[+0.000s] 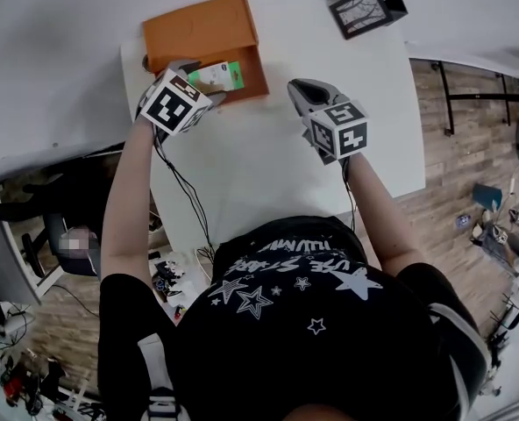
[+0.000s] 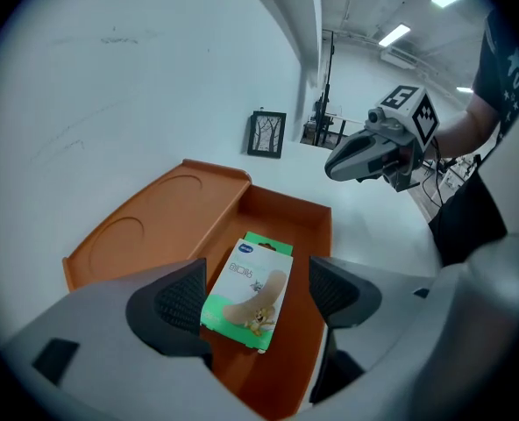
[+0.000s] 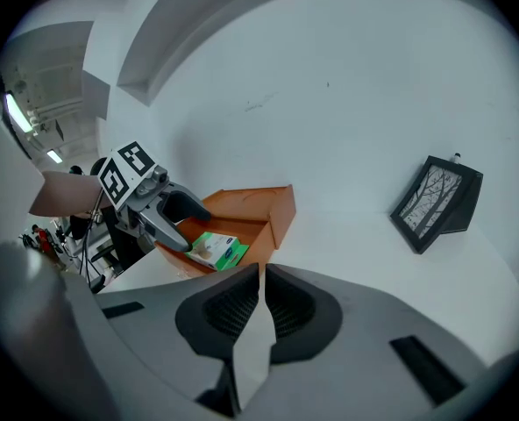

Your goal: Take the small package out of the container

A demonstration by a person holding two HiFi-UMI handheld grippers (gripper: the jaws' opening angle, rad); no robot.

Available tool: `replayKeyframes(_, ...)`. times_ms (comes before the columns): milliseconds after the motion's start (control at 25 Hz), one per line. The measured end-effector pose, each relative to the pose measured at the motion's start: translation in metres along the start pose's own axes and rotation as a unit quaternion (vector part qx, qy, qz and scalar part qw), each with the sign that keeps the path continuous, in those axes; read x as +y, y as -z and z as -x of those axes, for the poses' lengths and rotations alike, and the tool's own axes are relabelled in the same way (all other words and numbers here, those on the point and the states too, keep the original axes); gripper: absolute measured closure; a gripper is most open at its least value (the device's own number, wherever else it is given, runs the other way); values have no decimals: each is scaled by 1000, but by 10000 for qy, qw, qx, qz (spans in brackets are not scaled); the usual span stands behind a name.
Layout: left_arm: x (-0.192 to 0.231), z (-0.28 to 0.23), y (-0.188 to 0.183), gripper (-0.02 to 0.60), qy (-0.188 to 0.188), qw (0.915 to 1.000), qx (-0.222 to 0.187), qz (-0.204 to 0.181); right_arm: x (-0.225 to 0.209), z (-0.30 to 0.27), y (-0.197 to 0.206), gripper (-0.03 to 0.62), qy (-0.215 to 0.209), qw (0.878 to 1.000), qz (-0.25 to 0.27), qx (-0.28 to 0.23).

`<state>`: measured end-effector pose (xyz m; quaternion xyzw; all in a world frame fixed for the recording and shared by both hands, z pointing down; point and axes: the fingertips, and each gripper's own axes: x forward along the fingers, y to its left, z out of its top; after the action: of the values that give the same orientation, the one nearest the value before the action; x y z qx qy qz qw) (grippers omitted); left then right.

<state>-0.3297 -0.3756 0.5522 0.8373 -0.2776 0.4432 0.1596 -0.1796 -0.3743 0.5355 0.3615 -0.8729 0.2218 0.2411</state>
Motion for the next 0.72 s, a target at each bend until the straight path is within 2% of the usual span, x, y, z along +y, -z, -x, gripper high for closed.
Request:
replayKeyframes(280,4,-24,9,216,22,9975,499,-493,-14,-2,7,540,73,9998,-154,34)
replayKeyframes(600,7,-42,17,216,45,9939,859,-689,-20,-5,10,540,77,9997,-206,71)
replayKeyframes(720,8,-47,20,218,-22,9913,988,-874,-20,-8,10,540,56,9997,-221,73)
